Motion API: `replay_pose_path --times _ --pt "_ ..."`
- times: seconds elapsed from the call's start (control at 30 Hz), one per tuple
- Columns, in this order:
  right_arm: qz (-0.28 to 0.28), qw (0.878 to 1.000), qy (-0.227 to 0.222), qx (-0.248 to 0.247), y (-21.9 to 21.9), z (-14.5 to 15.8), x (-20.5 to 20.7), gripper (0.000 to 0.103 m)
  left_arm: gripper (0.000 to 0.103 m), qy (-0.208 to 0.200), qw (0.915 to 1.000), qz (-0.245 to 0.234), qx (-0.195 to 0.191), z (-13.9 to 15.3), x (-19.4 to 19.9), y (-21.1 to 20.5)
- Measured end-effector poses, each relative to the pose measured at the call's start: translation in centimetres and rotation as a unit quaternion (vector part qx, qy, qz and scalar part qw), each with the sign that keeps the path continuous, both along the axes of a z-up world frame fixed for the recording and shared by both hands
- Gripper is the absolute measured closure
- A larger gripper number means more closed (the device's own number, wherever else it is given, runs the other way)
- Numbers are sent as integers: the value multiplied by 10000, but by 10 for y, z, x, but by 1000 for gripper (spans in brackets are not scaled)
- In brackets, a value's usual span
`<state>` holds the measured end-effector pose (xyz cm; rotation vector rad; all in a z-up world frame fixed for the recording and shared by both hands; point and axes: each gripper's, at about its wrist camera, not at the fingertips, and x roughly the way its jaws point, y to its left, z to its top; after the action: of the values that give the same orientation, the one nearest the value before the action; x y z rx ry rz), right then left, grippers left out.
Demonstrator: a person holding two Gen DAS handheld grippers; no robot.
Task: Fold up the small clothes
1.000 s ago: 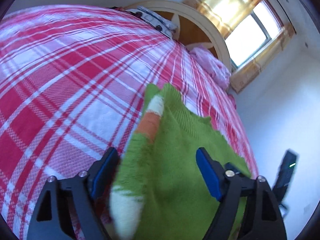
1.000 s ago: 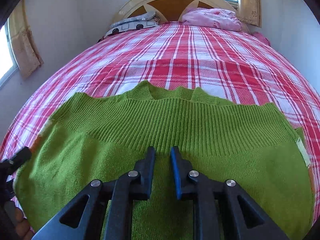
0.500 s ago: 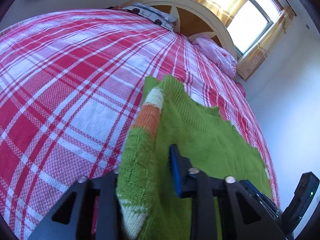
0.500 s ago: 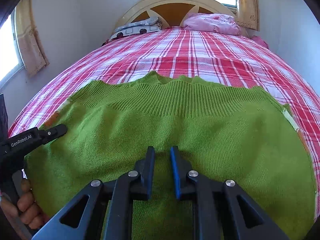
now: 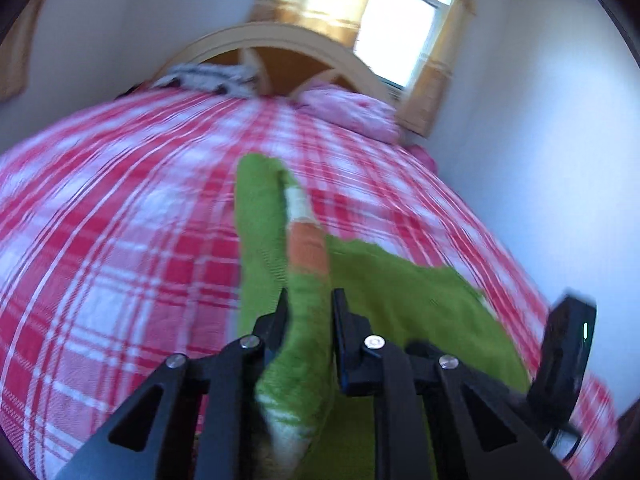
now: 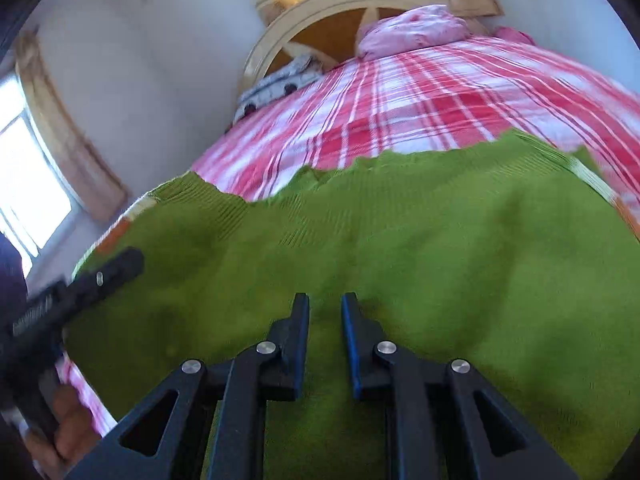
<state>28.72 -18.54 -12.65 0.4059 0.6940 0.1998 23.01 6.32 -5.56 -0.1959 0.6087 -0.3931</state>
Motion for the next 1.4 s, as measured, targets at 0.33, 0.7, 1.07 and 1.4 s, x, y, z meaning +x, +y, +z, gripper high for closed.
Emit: replay_pose_path --times 0.33,0.7,1.07,1.4 --pt "-294 9936 -92 1083 -32 -8 -8 85 85 285 9966 -409 651 -32 -3 -41" --pt "273 9823 -139 1848 -27 27 23 30 85 323 9981 -460 253 -35 -7 -35" --pt "716 9934 650 620 32 9 81 85 85 390 9980 -492 -20 -34 -9 -28" --pt "988 9949 193 -109 36 45 63 89 95 125 9980 -595 170 -1 -32 -48"
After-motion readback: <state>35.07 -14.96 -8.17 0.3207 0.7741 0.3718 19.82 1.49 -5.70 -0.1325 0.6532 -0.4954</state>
